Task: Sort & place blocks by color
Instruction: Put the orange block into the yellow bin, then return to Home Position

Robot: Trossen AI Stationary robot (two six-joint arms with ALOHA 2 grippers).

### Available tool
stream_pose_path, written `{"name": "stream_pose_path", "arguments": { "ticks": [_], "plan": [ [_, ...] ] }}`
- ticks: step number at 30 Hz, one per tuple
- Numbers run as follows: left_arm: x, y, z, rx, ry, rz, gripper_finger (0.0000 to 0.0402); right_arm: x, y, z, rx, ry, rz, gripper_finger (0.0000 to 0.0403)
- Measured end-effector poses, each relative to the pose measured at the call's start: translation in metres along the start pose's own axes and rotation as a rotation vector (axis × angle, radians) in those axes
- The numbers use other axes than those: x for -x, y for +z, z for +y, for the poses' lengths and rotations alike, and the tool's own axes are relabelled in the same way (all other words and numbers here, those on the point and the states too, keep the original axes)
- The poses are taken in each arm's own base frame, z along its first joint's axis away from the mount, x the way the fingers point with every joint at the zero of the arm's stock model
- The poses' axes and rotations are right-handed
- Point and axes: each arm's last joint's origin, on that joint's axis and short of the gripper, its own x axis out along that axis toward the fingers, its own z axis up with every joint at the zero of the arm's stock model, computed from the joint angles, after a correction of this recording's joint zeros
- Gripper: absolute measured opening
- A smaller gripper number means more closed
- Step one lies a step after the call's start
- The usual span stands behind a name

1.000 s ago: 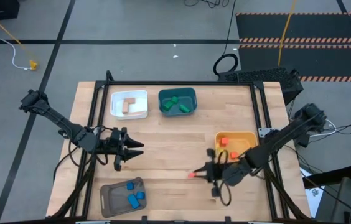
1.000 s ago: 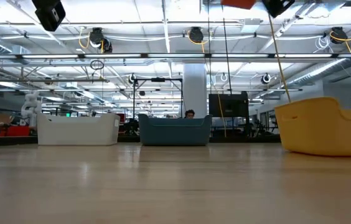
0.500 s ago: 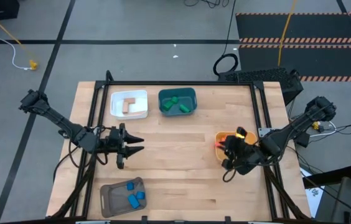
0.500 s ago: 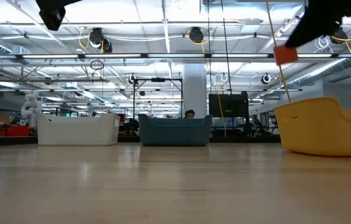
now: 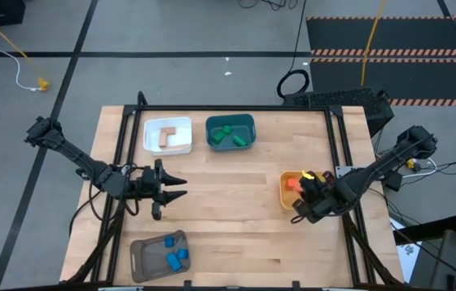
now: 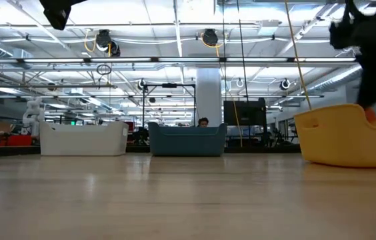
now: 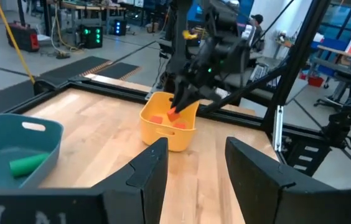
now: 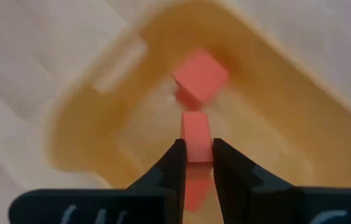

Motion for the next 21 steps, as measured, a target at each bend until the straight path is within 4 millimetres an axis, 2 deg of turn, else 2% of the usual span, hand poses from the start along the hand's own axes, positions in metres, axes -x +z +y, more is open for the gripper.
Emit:
{"name": "stream_pose_path", "arguments": {
  "ticks": [4, 8, 15, 21],
  "plan": [
    [0.0, 0.0, 0.0, 0.028, 0.0, 0.001, 0.0161, -0.015, -0.011, -0.009, -0.039, -0.04, 0.078, 0.0073],
    [0.0, -0.001, 0.0, 0.057, 0.001, 0.005, 0.0161, -0.018, -0.014, -0.01, -0.042, -0.036, 0.112, 0.012],
    [0.003, 0.002, 0.001, 0.065, -0.005, -0.007, 0.0161, -0.009, -0.009, -0.008, -0.021, 0.061, 0.094, 0.0186],
    [0.017, 0.01, 0.01, 0.089, -0.009, -0.007, 0.0161, 0.004, -0.001, -0.013, -0.061, 0.194, 0.056, 0.0202]
  ]
}}
